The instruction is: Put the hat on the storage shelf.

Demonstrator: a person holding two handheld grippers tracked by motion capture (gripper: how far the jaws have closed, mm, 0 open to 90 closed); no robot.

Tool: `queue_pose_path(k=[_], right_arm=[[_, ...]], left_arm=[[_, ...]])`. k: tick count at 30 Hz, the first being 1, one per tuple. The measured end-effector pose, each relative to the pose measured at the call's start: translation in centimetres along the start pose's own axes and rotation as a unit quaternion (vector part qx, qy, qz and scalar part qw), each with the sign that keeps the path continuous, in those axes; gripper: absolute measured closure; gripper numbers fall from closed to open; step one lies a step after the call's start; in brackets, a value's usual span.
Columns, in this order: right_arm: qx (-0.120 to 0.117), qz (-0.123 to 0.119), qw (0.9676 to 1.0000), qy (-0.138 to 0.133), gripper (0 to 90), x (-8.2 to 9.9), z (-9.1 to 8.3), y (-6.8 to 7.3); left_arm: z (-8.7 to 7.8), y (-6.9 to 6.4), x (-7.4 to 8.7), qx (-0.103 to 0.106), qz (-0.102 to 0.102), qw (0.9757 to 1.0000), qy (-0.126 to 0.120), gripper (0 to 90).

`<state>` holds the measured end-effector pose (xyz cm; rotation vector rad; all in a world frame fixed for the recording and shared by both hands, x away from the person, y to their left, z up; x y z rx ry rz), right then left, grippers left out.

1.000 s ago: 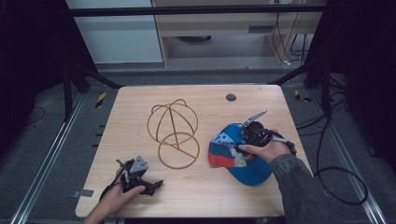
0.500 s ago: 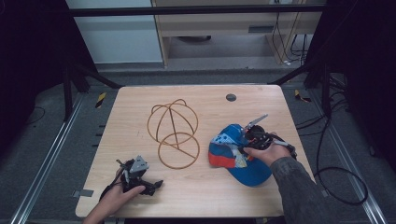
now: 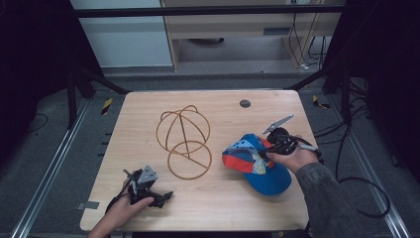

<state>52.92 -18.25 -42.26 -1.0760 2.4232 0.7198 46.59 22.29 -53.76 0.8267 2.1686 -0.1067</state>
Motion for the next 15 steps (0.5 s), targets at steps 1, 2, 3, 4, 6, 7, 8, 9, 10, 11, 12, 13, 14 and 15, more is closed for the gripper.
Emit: queue_pose_path(k=[1, 2, 3, 4, 6, 7, 8, 9, 10, 11, 12, 13, 14, 15], right_arm=[[-0.001, -0.002, 1.0, -0.005, 89.8, -0.1, -0.4, 0.1], [-0.001, -0.006, 0.9999, -0.01, 89.8, -0.3, -1.1, 0.3], [-0.001, -0.006, 0.9999, -0.01, 89.8, -0.3, -1.1, 0.3], [0.001, -0.012, 0.9998, -0.018, 89.8, -0.6, -1.7, 0.5], [0.004, -0.017, 0.9994, -0.03, 89.8, -0.8, -2.4, 0.7], [0.004, -0.017, 0.9994, -0.03, 89.8, -0.8, -2.4, 0.7], [0.005, -0.021, 0.999, -0.038, 89.8, -0.8, -2.8, 0.9], [0.005, -0.021, 0.999, -0.038, 89.8, -0.8, -2.8, 0.9], [0.004, -0.023, 0.9987, -0.046, 89.8, -0.9, -3.3, 1.2], [0.004, -0.023, 0.9987, -0.046, 89.8, -0.9, -3.3, 1.2], [0.008, -0.028, 0.9984, -0.049, 89.8, -1.0, -3.7, 1.4], [0.008, -0.028, 0.9984, -0.049, 89.8, -1.0, -3.7, 1.4], [0.008, -0.029, 0.9982, -0.052, 89.8, -1.0, -3.9, 1.5], [0.008, -0.031, 0.9976, -0.061, 89.8, -1.0, -4.2, 1.7]], left_arm=[[0.0, 0.0, 0.0, 0.0, 0.0, 1.0, 0.0, 0.0], [0.0, 0.0, 0.0, 0.0, 0.0, 1.0, 0.0, 0.0], [0.0, 0.0, 0.0, 0.0, 0.0, 1.0, 0.0, 0.0], [0.0, 0.0, 0.0, 0.0, 0.0, 1.0, 0.0, 0.0], [0.0, 0.0, 0.0, 0.0, 0.0, 1.0, 0.0, 0.0], [0.0, 0.0, 0.0, 0.0, 0.0, 1.0, 0.0, 0.0], [0.0, 0.0, 0.0, 0.0, 0.0, 1.0, 0.0, 0.0], [0.0, 0.0, 0.0, 0.0, 0.0, 1.0, 0.0, 0.0], [0.0, 0.0, 0.0, 0.0, 0.0, 1.0, 0.0, 0.0], [0.0, 0.0, 0.0, 0.0, 0.0, 1.0, 0.0, 0.0], [0.0, 0.0, 0.0, 0.0, 0.0, 1.0, 0.0, 0.0], [0.0, 0.0, 0.0, 0.0, 0.0, 1.0, 0.0, 0.0], [0.0, 0.0, 0.0, 0.0, 0.0, 1.0, 0.0, 0.0], [0.0, 0.0, 0.0, 0.0, 0.0, 1.0, 0.0, 0.0]])
Point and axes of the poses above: each handheld gripper's, and its own axes: z roughly forward along the jaws, x roughly out of its underside, y roughly to its left, the point moved 4 cm from there along z, roughly forward along the jaws, and after that the axes turned 14 degrees about -x, right-handed, at the moved point
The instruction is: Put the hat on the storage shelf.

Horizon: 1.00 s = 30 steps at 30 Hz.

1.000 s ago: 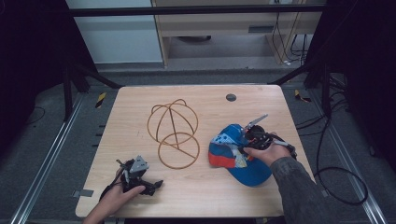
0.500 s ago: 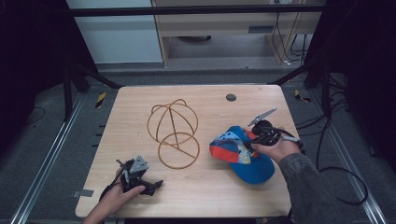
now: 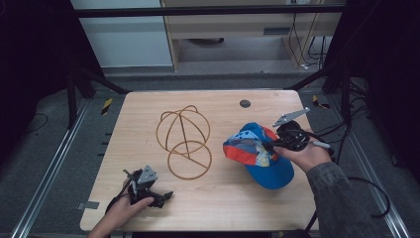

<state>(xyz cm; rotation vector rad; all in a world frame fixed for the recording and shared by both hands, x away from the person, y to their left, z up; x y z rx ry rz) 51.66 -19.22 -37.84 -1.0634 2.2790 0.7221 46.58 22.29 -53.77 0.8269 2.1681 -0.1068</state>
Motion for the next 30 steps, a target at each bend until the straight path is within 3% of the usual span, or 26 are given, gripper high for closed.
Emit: queue_pose_path(k=[12, 30], right_arm=[[0.01, -0.017, 0.9996, -0.02, 89.9, -0.5, -1.9, 0.7], [0.029, -0.065, 0.9952, -0.067, 89.9, -4.6, -5.2, 3.5]], left_arm=[[0.0, 0.0, 0.0, 0.0, 0.0, 1.0, 0.0, 0.0], [0.0, 0.0, 0.0, -0.001, -0.001, 1.0, -0.001, 0.0]])
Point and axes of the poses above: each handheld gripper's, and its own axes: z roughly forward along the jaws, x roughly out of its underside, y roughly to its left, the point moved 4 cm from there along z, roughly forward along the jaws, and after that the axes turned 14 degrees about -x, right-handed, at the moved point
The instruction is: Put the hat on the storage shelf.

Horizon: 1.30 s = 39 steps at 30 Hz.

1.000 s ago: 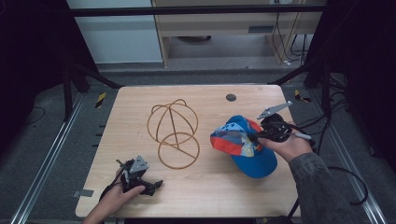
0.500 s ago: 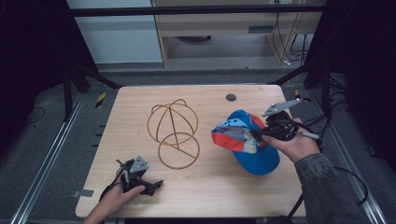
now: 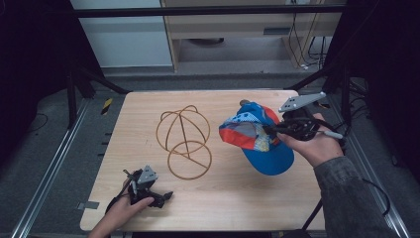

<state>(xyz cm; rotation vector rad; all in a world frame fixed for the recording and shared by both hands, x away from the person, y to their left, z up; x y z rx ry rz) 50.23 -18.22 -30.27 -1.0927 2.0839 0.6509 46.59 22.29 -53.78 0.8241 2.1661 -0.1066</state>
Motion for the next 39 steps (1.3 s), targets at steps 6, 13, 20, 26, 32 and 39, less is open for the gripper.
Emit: queue_pose_path(k=[6, 13, 20, 26, 32, 39], right_arm=[[0.009, -0.014, 0.9997, -0.016, 89.9, -1.6, -0.7, 0.7], [0.011, -0.022, 0.9992, -0.032, 89.8, -2.2, -1.0, 1.4], [0.012, -0.036, 0.9983, -0.044, 89.8, -3.4, -1.2, 2.0], [0.015, -0.038, 0.9981, -0.046, 89.9, -4.1, -1.4, 1.9], [0.012, -0.048, 0.9976, -0.048, 89.9, -5.3, -1.1, 2.3], [0.006, -0.06, 0.9969, -0.05, 89.9, -7.0, -0.2, 2.8]], left_arm=[[0.0, 0.0, 0.0, 0.0, -0.001, 1.0, 0.0, 0.0], [0.0, 0.0, 0.0, 0.0, 0.0, 1.0, 0.0, 0.0], [0.0, 0.0, 0.0, 0.0, 0.0, 1.0, 0.0, 0.0], [0.0, 0.0, 0.0, 0.0, 0.001, 1.0, 0.001, 0.0], [0.0, 0.0, 0.0, 0.0, 0.001, 1.0, 0.001, 0.0], [0.0, 0.0, 0.0, 0.0, 0.001, 1.0, 0.001, 0.0]])
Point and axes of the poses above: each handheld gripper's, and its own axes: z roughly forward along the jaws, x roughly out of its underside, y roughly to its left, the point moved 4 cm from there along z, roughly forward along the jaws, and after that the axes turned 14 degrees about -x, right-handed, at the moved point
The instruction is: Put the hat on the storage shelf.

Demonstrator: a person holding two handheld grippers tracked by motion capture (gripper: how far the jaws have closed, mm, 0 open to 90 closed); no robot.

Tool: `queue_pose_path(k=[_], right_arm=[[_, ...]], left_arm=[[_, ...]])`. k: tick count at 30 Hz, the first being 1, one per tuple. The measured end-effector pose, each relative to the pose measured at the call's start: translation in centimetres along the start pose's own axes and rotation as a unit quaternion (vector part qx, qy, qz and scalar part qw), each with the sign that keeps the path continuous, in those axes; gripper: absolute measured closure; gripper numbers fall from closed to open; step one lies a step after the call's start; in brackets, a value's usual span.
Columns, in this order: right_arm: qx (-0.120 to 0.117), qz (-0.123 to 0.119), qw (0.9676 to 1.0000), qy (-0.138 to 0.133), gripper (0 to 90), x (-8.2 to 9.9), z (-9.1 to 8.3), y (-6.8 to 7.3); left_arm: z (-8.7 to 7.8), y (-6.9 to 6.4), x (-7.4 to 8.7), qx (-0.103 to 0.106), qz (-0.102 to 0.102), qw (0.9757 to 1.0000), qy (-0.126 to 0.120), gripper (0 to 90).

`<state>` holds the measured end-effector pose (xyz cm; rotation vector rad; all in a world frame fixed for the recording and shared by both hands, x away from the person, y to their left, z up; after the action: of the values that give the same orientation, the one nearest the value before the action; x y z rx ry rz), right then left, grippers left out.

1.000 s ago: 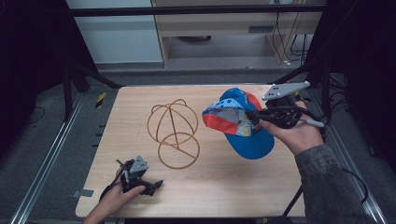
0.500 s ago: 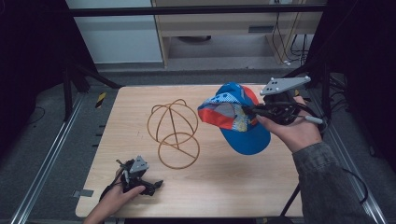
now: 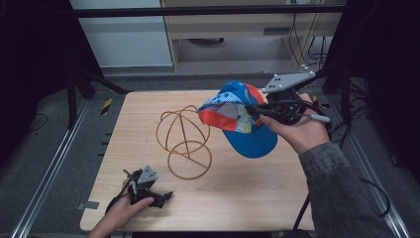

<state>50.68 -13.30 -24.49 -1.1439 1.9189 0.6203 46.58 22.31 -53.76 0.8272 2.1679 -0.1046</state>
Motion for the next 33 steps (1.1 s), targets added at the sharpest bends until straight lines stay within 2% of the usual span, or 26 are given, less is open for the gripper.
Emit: queue_pose_path(k=[3, 6, 10, 17, 28, 33], right_arm=[[-0.004, -0.005, 1.0, -0.003, 89.9, -0.9, 0.3, 0.1], [-0.021, -0.007, 0.9996, -0.02, 89.9, -2.1, 0.2, 0.7], [-0.022, -0.022, 0.9995, -0.008, 89.9, -3.3, 0.8, 1.4], [-0.027, -0.031, 0.9991, 0.004, 89.9, -4.9, 3.2, 1.8], [-0.047, -0.048, 0.9976, 0.018, 89.9, -7.6, 8.0, 1.9], [-0.054, -0.053, 0.9969, 0.022, 89.9, -8.5, 9.4, 1.9]], left_arm=[[0.0, 0.0, 0.0, 0.001, 0.0, 1.0, 0.001, 0.0], [0.0, 0.0, 0.0, 0.001, -0.001, 1.0, 0.001, 0.0], [0.0, 0.0, 0.0, -0.001, -0.001, 1.0, 0.0, 0.0], [0.0, 0.0, 0.0, -0.001, -0.001, 1.0, 0.0, 0.0], [0.0, 0.0, 0.0, -0.001, -0.002, 1.0, 0.0, 0.0], [0.0, 0.0, 0.0, -0.001, -0.002, 1.0, 0.0, 0.0]])
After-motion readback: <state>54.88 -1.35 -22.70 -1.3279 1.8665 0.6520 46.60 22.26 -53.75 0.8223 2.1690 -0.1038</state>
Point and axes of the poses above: each handheld gripper's, and its own axes: z roughly forward along the jaws, x roughly out of its underside, y roughly to its left, the point moved 4 cm from there along z, roughly forward along the jaws, and after that the axes turned 14 degrees about -x, right-handed, at the moved point
